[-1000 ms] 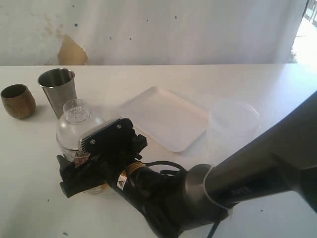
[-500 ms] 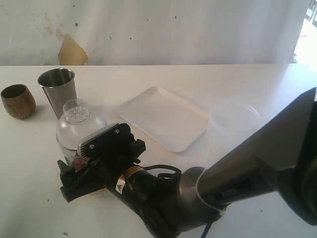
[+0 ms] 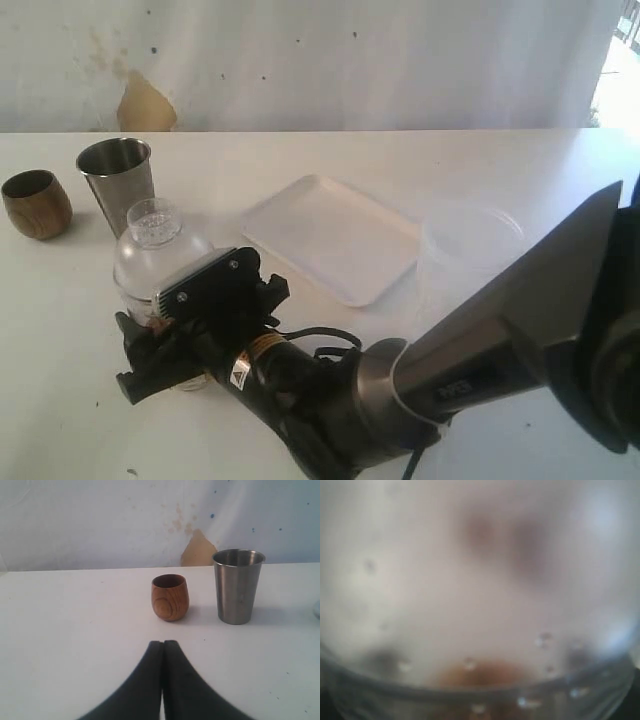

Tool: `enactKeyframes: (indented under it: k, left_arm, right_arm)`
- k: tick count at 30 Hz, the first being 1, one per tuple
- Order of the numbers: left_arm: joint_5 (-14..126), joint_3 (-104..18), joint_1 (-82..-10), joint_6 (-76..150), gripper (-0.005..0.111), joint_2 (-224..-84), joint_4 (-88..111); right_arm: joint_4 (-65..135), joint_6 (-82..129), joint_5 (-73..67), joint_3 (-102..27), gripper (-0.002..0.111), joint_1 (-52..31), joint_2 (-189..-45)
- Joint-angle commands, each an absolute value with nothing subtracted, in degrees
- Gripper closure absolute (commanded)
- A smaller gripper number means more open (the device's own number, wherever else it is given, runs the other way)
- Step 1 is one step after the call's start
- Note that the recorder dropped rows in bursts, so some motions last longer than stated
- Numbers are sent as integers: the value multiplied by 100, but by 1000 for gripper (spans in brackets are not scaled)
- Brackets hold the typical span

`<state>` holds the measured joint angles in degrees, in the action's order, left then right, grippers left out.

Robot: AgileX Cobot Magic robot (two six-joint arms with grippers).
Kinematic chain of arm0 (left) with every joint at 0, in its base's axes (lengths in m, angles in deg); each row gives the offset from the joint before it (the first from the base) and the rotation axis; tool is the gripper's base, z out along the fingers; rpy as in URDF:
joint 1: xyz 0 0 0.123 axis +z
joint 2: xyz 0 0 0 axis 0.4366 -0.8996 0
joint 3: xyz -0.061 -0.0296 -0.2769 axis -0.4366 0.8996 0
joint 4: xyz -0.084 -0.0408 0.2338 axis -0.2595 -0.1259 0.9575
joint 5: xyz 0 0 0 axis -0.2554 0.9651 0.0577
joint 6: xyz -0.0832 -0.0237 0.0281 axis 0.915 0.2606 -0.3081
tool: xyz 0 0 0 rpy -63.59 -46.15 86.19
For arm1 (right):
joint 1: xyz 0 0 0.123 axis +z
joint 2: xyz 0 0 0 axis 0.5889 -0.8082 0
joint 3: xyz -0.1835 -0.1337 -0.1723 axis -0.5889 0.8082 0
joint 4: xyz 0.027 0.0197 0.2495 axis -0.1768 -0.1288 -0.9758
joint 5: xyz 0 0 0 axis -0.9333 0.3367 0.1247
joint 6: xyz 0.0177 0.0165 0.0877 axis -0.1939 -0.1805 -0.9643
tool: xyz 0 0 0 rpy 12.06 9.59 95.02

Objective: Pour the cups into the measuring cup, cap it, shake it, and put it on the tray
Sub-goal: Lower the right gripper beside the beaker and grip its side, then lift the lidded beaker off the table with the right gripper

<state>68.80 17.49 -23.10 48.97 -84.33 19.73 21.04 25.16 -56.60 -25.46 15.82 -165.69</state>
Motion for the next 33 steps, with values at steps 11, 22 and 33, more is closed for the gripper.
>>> enactKeyframes:
  k: [11,22,33]
  left_arm:
    - [6895,1774,-2322,4924,107,-8403,1923]
    - [6895,1774,-2322,4924,107,-8403,1923]
    - [6895,1774,-2322,4924,107,-8403,1923]
  right_arm:
    - [2328,2539,-5866,-2543,108,1582,-16339]
    - [391,3182,-3923,-2533,108,1022,-13790]
    - [2690,3704,-2802,-2589,108,1324,-13355]
